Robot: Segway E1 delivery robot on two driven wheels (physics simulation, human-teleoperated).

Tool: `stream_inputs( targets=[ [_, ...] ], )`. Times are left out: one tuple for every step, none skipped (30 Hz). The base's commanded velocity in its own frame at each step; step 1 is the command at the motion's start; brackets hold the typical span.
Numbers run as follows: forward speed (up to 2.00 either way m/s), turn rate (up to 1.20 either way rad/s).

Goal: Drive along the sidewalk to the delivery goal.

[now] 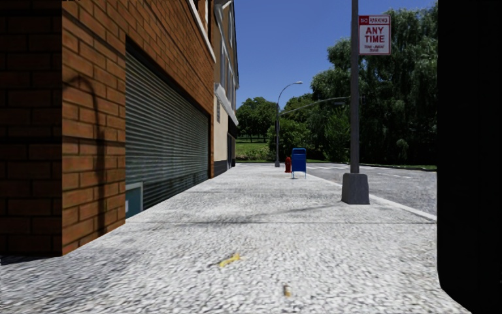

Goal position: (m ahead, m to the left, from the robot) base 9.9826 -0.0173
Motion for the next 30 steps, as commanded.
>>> stream_inputs(
  targets=[
    [2.0,0.0],
    [2.0,0.0],
    [2.0,0.0],
    [2.0,0.0],
    [2.0,0.0],
    [2.0,0.0],
    [2.0,0.0],
    [2.0,0.0],
    [2.0,0.0],
    [2.0,0.0],
    [2.0,0.0],
    [2.0,0.0],
    [2.0,0.0],
    [2.0,0.0],
    [2.0,0.0],
    [2.0,0.0],
    [2.0,0.0],
    [2.0,0.0],
    [2.0,0.0],
    [2.0,0.0],
    [2.0,0.0],
    [2.0,0.0],
    [2.0,0.0],
    [2.0,0.0],
    [2.0,0.0],
    [2.0,0.0],
    [2.0,0.0],
    [2.0,0.0],
    [2.0,0.0],
    [2.0,0.0]
  ],
)
